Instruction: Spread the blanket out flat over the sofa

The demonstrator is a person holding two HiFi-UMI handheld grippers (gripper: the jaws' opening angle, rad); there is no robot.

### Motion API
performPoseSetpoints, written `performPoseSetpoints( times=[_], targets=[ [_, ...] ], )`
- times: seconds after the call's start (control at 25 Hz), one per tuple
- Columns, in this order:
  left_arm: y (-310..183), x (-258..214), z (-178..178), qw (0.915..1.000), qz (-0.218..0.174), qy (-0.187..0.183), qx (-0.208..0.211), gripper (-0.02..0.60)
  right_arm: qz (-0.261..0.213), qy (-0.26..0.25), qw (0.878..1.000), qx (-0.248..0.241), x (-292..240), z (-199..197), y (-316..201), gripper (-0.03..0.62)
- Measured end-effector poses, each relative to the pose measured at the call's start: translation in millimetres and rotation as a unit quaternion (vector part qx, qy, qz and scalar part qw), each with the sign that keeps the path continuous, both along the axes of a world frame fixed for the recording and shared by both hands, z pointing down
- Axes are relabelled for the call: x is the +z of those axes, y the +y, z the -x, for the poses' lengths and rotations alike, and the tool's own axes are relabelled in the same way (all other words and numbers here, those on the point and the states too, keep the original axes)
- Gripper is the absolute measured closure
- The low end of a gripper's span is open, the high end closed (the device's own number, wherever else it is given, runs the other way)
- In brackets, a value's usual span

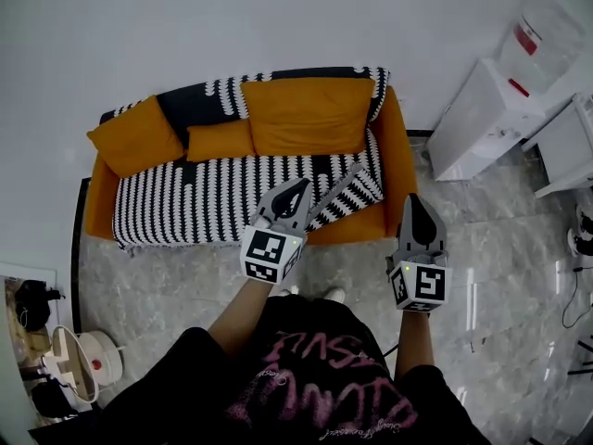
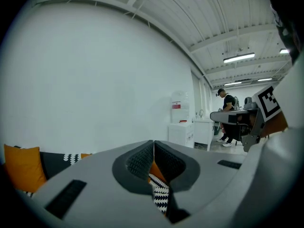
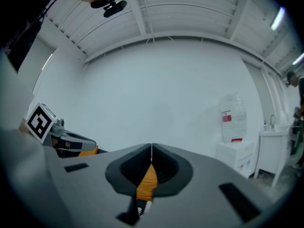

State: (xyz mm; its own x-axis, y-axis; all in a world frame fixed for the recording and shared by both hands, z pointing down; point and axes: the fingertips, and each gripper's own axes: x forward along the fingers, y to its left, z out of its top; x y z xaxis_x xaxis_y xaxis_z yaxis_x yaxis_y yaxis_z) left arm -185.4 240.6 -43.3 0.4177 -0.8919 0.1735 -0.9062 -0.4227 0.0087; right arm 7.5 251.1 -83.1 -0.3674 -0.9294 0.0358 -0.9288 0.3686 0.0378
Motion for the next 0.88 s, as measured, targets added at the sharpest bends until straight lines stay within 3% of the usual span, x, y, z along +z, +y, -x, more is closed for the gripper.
performPoseSetpoints(
  times=[0.2,0.48,0.88],
  targets=[
    [-5.6,-6.9,-25.4,1.0000,-0.007,-0.003,0.002,0.568,-0.006,-0.007,1.000,-0.006,-1.9,-21.2,-5.2,0.574],
    [-7.8,-14.4,-34.8,0.9997,-0.015,-0.016,0.010,0.568,-0.013,-0.020,1.000,-0.002,-5.1,-28.8,-3.9,0.574],
    [-12.4,-6.1,-22.9,0.9997,-0.014,-0.009,0.019,0.568,-0.012,-0.010,1.000,-0.002,-0.4,-10.7,-10.3,0.573]
  ],
)
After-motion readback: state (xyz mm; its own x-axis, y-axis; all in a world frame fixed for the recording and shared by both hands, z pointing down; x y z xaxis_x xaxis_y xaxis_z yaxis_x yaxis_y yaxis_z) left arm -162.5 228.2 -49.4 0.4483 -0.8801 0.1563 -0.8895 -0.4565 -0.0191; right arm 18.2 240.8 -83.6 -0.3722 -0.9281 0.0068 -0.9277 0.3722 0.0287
